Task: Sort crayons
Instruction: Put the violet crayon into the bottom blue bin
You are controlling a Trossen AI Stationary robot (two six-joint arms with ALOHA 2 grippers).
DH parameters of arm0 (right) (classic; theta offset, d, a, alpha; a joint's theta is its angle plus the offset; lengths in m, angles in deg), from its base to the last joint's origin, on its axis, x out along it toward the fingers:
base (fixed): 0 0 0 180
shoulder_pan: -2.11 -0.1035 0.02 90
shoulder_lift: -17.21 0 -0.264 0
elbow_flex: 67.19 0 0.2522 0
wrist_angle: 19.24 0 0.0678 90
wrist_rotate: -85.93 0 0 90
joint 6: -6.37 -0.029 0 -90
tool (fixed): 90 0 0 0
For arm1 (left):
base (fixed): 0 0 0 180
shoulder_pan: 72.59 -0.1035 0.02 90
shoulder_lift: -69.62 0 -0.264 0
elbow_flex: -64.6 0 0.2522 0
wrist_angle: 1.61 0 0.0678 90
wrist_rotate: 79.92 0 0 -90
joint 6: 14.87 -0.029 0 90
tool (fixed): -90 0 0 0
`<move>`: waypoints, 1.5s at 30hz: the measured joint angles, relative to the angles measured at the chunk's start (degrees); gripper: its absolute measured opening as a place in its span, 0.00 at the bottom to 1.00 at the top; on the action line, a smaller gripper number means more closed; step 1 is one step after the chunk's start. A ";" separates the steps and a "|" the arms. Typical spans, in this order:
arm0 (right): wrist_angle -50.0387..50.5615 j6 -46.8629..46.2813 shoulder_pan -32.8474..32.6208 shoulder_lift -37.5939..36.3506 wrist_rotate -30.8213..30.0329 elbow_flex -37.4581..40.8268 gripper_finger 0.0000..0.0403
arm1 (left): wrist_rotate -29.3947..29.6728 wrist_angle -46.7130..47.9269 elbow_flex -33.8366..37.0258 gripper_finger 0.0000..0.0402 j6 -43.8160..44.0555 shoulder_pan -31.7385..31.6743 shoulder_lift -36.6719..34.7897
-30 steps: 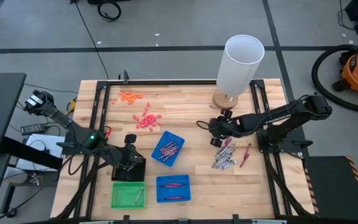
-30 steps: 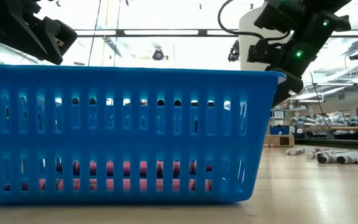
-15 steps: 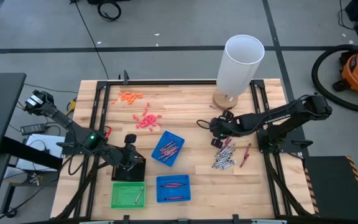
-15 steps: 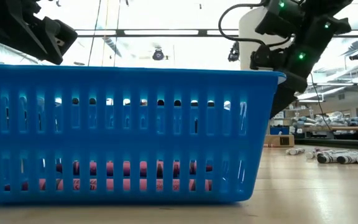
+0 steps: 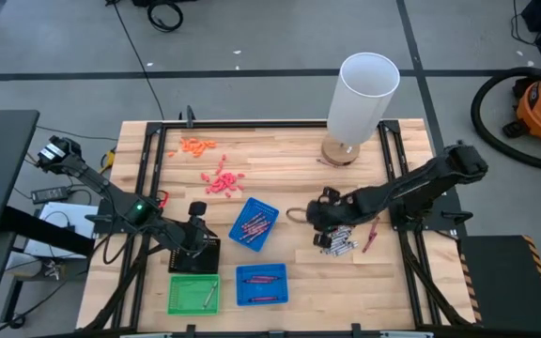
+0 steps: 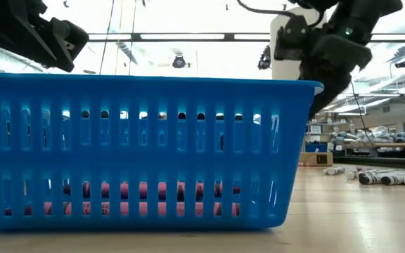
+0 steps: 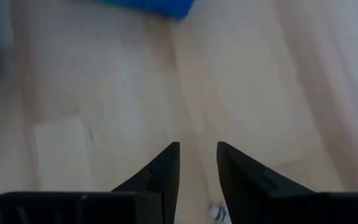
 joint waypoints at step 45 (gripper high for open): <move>31.23 43.02 14.79 9.35 2.94 -0.67 0.28 | -0.01 -2.00 0.00 0.31 -1.02 0.00 0.00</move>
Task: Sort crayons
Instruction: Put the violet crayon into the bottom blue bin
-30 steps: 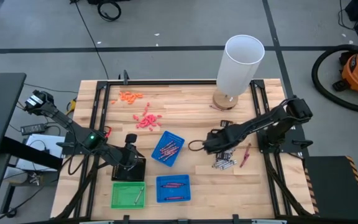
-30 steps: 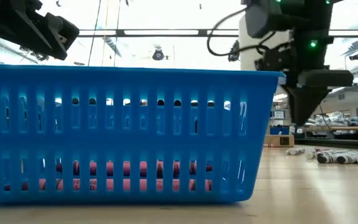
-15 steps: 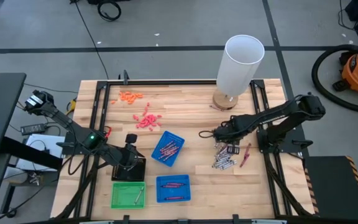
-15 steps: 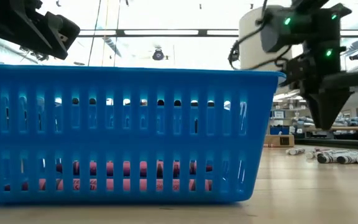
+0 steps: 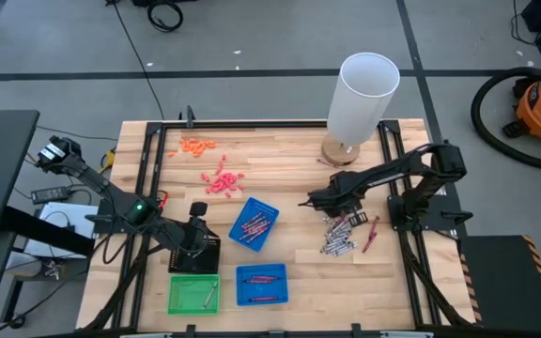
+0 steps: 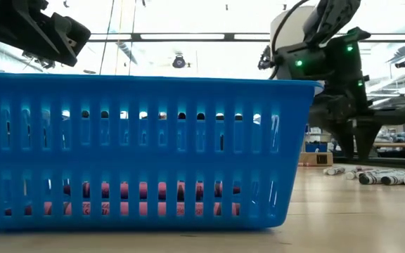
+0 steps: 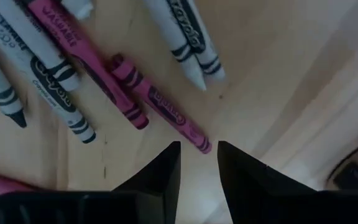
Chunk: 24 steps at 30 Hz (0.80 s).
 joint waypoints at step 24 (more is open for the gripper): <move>-2.11 17.48 1.25 6.17 1.49 -0.08 0.11 | -0.02 0.33 0.00 0.31 -0.31 0.00 0.02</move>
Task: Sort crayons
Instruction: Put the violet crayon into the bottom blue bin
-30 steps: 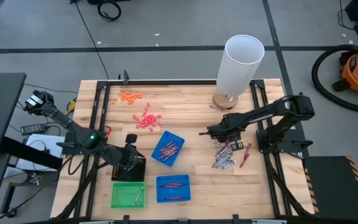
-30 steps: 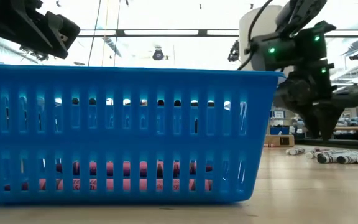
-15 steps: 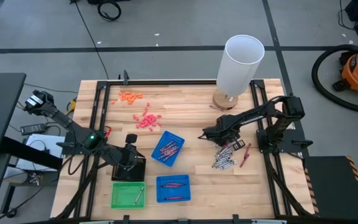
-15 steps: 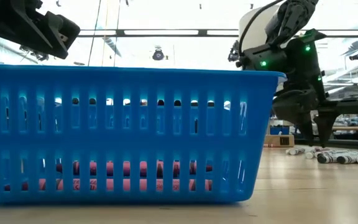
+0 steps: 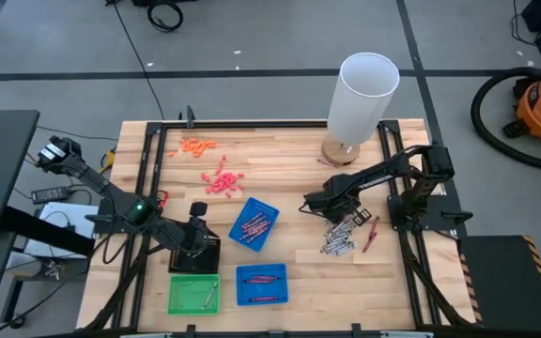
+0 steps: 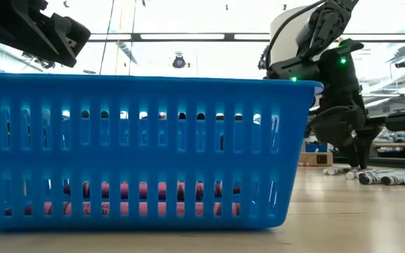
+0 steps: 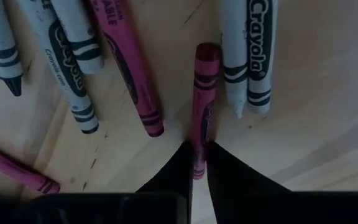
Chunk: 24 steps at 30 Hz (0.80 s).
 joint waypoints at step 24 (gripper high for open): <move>8.52 -11.27 -8.56 0.20 -2.78 -18.64 0.09 | -0.59 2.92 -0.47 0.31 1.80 0.57 0.00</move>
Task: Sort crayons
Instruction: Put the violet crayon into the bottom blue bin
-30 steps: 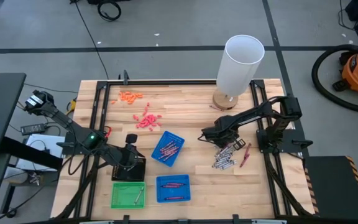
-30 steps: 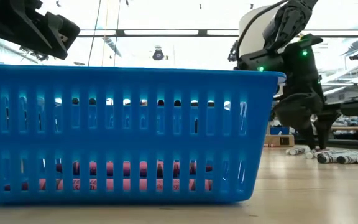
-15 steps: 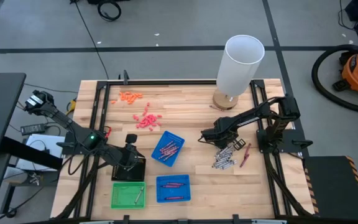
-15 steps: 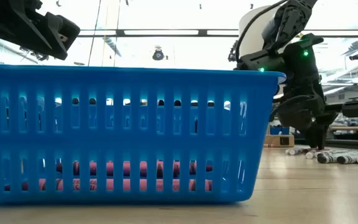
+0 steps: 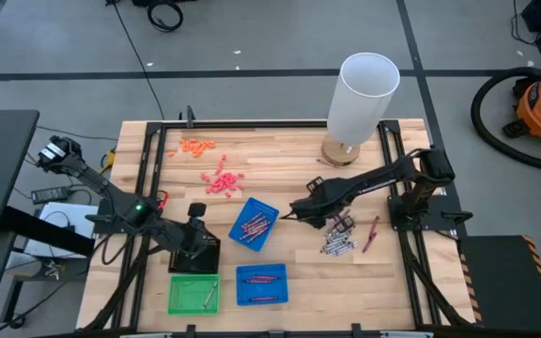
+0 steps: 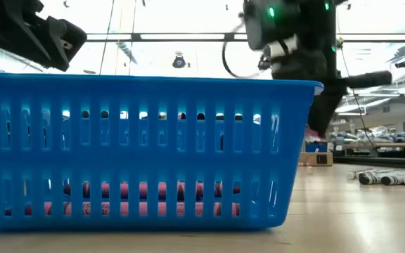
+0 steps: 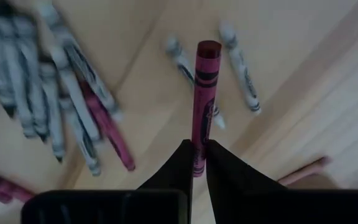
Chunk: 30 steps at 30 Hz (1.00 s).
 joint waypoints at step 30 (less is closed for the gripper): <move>-36.76 -27.31 -13.79 11.58 19.32 -14.82 0.10 | 4.17 -2.88 -0.12 0.31 0.00 -0.64 -0.02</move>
